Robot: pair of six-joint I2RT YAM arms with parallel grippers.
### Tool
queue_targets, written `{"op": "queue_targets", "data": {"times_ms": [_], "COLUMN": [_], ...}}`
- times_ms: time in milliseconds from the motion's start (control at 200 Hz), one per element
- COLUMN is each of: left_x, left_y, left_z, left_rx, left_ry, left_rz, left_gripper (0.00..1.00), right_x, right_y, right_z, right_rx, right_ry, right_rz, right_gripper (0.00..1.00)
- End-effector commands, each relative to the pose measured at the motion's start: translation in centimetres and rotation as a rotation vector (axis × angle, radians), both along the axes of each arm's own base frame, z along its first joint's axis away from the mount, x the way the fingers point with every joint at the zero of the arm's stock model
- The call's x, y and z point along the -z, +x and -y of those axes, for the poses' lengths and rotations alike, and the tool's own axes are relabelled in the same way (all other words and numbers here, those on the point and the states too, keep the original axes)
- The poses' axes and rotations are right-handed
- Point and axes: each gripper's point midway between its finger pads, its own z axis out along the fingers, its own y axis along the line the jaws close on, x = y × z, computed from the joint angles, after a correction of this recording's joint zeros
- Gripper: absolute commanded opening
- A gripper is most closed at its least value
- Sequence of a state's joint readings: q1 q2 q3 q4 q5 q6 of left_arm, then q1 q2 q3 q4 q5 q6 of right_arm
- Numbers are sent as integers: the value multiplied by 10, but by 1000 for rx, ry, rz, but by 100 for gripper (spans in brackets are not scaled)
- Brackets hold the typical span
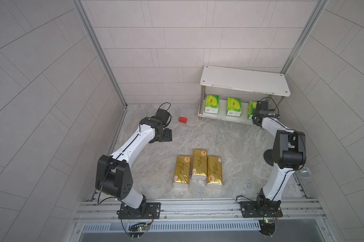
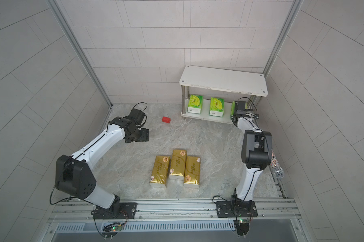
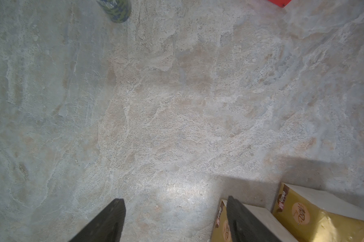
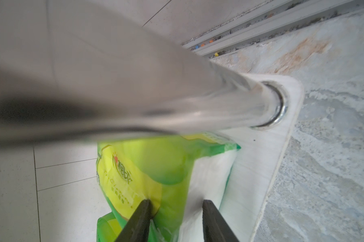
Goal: Place the tissue boxes on the shelf by color
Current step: Place a box of tissues on the shelf.
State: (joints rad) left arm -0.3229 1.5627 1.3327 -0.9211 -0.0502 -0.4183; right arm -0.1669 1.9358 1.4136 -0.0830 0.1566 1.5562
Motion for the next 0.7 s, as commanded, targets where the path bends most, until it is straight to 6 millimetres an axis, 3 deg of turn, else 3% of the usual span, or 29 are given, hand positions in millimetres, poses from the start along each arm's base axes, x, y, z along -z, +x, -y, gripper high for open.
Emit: {"op": "queue_targets", "data": {"times_ms": [0,345,690], "left_x": [-9,-10,-10], "left_y": [-3,-1,0], "left_z": [-5,-5,-4], "left_rx": [-1,-1,-3], "left_ry": [10,10,11], "left_rz": [23,27,26], "left_gripper": [84,84,84], "right_x": [7,9,9], "right_y": [-2,7,2], "right_z": [-8,-8,-2], "right_rx": [-62,-72,-63], "right_ry": [8,16,6], "right_rz": [-48,-41,-50], "right_gripper": [44,44,45]}}
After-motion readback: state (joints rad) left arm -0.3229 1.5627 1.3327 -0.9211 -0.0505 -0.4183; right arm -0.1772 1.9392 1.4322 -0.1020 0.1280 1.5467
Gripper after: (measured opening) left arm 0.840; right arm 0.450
